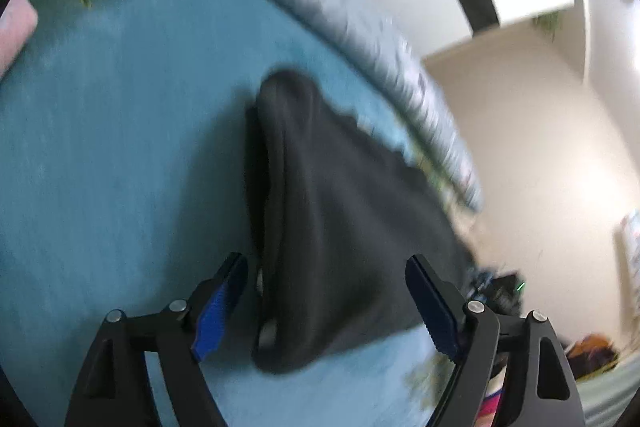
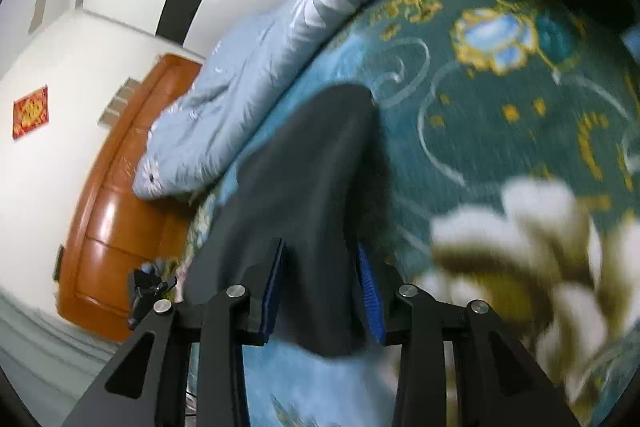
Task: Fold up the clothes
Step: 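Grasp the folded jacket edges with both grippers and lift it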
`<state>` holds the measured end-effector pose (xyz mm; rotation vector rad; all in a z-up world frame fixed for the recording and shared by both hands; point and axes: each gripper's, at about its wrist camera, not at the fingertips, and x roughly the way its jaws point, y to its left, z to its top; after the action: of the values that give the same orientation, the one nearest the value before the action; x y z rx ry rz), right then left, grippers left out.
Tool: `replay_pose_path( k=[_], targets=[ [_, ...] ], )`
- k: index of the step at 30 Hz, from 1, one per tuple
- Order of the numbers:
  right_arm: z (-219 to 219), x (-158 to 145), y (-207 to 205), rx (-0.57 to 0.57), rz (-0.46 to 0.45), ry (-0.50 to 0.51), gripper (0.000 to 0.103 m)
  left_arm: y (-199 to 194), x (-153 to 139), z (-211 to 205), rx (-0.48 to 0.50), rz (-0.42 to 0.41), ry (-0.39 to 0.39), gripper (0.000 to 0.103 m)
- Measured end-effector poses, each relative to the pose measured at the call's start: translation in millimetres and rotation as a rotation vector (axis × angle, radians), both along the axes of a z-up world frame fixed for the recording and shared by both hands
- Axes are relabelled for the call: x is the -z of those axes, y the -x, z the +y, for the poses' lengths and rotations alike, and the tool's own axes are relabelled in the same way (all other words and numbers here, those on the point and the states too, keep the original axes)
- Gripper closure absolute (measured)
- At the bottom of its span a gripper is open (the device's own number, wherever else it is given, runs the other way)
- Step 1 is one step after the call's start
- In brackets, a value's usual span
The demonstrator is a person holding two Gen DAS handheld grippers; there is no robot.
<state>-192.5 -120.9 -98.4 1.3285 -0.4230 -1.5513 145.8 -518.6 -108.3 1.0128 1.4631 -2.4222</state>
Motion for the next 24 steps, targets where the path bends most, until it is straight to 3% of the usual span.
replay_pose_path(
  k=[3, 4, 5, 6, 8, 11, 16, 20, 22, 23, 24],
  targets=[
    [2.9, 2.5, -12.4, 0.004, -0.014, 0.031, 0.066, 5.4, 4.6, 20.3, 0.024, -0.040, 0.058, 0.026],
    [0.7, 0.7, -14.5, 0.007, -0.009, 0.026, 0.067, 5.9, 3.2, 23.9, 0.016, -0.048, 0.069, 0.042],
    [-1.6, -1.2, -16.5, 0.010, -0.004, 0.020, 0.070, 5.4, -0.1, 25.6, 0.001, -0.059, 0.075, 0.046],
    [-2.7, -3.9, -18.1, 0.009, 0.005, 0.018, 0.084, 6.9, -3.7, 26.4, -0.015, -0.065, 0.086, 0.050],
    [-1.2, -16.7, -19.2, 0.017, 0.047, 0.007, 0.092, 7.9, -14.1, 27.4, -0.033, -0.062, 0.108, 0.067],
    [3.0, -31.6, -15.8, 0.045, 0.112, -0.015, 0.094, 6.7, -28.7, 28.2, -0.063, -0.058, 0.137, 0.070],
    [4.7, 6.1, -7.6, 0.058, 0.014, -0.051, 0.094, -2.5, 2.6, 24.7, -0.072, -0.093, 0.071, 0.070],
    [10.2, 11.7, -7.2, 0.046, -0.017, 0.006, 0.093, -15.6, 0.1, 14.8, -0.080, 0.001, 0.009, 0.062],
    [14.0, 3.6, -8.8, 0.047, 0.000, 0.028, 0.089, -21.2, -5.9, 11.2, -0.100, 0.052, -0.003, 0.051],
    [18.8, -1.1, -8.3, 0.065, 0.009, 0.047, 0.086, -24.0, -8.8, 9.4, -0.110, 0.077, -0.009, 0.030],
    [23.8, -1.6, -7.3, 0.083, 0.000, 0.065, 0.070, -26.6, -11.4, 7.5, -0.124, 0.102, -0.016, 0.021]
  ],
)
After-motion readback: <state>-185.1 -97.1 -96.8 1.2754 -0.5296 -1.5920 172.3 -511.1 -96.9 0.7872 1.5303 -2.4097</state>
